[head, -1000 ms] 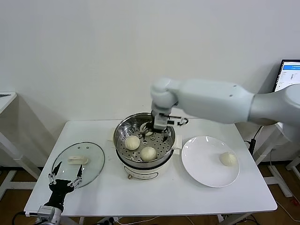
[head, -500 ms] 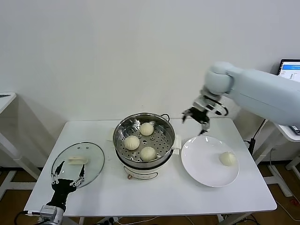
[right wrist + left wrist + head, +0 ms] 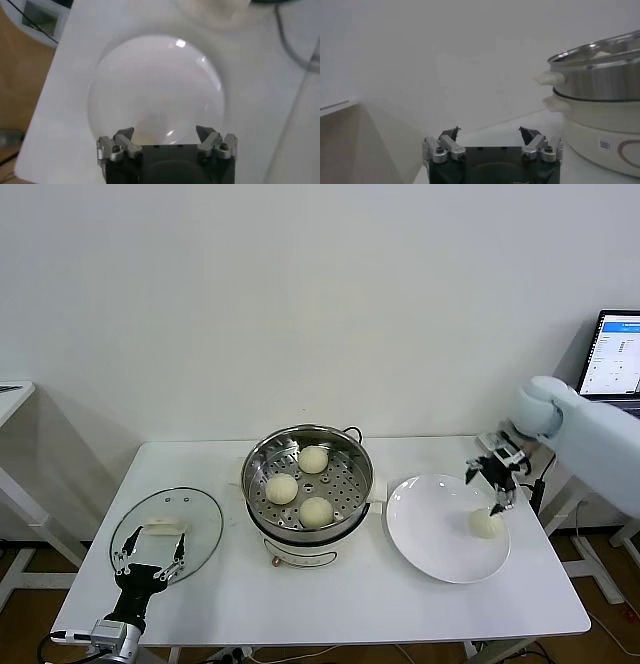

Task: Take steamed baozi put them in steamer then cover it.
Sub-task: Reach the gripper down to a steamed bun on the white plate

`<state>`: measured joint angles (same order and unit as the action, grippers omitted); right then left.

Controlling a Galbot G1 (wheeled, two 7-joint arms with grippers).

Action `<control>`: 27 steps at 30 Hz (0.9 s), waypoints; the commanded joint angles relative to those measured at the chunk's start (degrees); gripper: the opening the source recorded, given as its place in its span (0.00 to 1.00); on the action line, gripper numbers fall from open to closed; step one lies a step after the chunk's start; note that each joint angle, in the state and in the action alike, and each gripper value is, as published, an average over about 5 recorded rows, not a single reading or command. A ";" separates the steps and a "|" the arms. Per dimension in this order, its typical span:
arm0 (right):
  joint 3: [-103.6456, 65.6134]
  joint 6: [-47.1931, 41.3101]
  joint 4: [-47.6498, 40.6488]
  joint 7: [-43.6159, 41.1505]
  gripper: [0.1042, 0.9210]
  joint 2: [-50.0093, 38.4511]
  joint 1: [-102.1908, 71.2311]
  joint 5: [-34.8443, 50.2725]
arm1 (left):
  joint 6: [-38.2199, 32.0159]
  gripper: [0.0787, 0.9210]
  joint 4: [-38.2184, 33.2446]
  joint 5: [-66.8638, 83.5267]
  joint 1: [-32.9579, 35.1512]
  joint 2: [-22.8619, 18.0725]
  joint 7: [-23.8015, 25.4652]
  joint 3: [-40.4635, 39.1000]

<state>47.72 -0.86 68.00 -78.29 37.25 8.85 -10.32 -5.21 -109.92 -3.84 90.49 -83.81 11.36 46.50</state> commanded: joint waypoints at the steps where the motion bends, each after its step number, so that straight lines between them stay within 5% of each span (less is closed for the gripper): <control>1: -11.18 -2.32 -4.46 0.60 0.88 -1.10 -11.77 -9.65 | 0.08 0.88 0.01 -0.08 0.01 0.02 -0.08 -0.15; 27: -12.27 -1.20 -9.71 4.18 0.88 6.73 -12.68 -14.36 | -0.06 0.88 0.31 -0.31 -0.02 -0.21 -0.07 0.02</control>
<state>36.55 -2.36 59.55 -74.67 42.48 -2.82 -22.45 -5.29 -109.72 -4.13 90.47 -84.07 11.28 46.48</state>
